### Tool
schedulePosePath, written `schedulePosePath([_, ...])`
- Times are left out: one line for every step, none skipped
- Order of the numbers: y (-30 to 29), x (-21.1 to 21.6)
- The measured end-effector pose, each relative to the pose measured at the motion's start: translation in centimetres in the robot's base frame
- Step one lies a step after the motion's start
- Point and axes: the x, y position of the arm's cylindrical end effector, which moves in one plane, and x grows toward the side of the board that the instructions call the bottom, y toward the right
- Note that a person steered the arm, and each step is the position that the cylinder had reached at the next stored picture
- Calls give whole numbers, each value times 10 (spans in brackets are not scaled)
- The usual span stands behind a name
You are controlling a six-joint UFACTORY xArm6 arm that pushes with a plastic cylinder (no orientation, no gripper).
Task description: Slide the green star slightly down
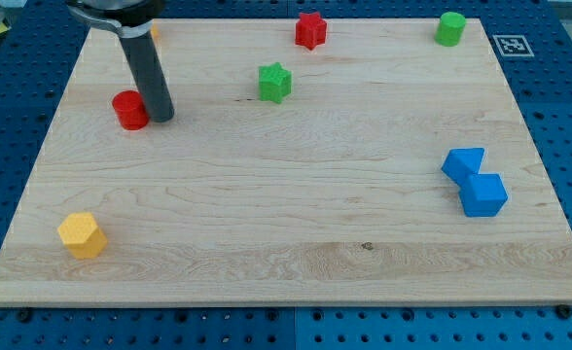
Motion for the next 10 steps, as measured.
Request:
schedulePosePath([23, -12])
schedulePosePath([45, -43])
schedulePosePath([74, -64])
schedulePosePath([112, -79])
schedulePosePath([134, -75])
schedulePosePath([134, -52])
schedulePosePath([134, -46])
schedulePosePath([134, -46])
schedulePosePath([134, -46])
schedulePosePath([134, -46])
